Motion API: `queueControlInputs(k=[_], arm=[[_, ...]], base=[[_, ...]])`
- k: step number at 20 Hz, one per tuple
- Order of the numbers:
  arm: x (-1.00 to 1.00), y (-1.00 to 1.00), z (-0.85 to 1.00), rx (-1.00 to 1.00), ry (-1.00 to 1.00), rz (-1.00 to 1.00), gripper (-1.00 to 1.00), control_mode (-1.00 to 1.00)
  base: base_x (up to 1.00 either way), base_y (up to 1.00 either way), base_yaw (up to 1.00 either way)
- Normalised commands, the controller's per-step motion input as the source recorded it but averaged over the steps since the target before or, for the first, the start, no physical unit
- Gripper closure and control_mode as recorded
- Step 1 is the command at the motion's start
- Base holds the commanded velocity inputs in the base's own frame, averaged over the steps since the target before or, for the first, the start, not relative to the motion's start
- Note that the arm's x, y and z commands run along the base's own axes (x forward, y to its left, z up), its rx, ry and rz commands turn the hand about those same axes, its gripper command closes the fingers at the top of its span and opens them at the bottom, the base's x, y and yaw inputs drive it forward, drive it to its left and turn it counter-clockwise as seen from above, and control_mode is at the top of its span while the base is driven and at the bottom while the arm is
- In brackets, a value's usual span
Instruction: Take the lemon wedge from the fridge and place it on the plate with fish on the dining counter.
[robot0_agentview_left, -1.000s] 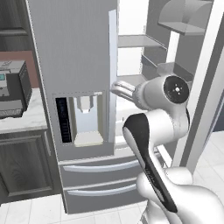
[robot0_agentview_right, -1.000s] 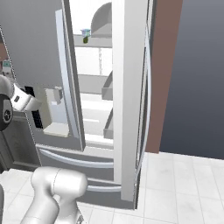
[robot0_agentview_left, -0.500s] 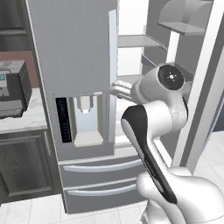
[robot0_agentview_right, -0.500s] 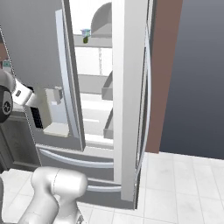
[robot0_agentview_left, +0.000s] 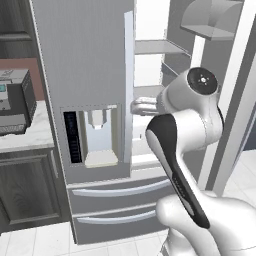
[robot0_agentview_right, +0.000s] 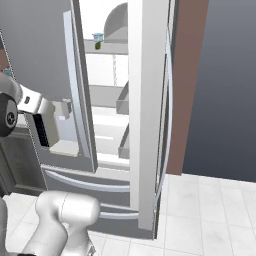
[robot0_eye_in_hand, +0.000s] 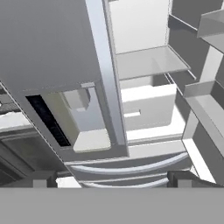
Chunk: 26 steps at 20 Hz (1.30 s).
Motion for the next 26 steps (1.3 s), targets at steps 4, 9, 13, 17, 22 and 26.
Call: queueControlInputs(k=[4,9,13,17,22,26], arm=[[0.35,-0.47,0.00,-0.10,0.00,0.00,-1.00,-1.00],[0.51,-0.28,0.00,-0.02,0.00,0.00,-1.00,-1.00],[0.79,0.00,0.00,0.00,0.00,0.00,-1.00,-1.00],[0.81,0.19,-0.02,0.00,0.00,0.00,-1.00,-1.00],[0.78,0.34,-0.15,0.00,0.00,0.00,-1.00,-1.00],[0.52,0.30,-0.13,0.00,0.00,0.00,-1.00,-1.00]], base=[[0.00,0.00,0.00],[0.00,0.00,0.00],[0.00,0.00,0.00],[0.00,0.00,0.00],[0.00,0.00,0.00],[0.00,0.00,0.00]])
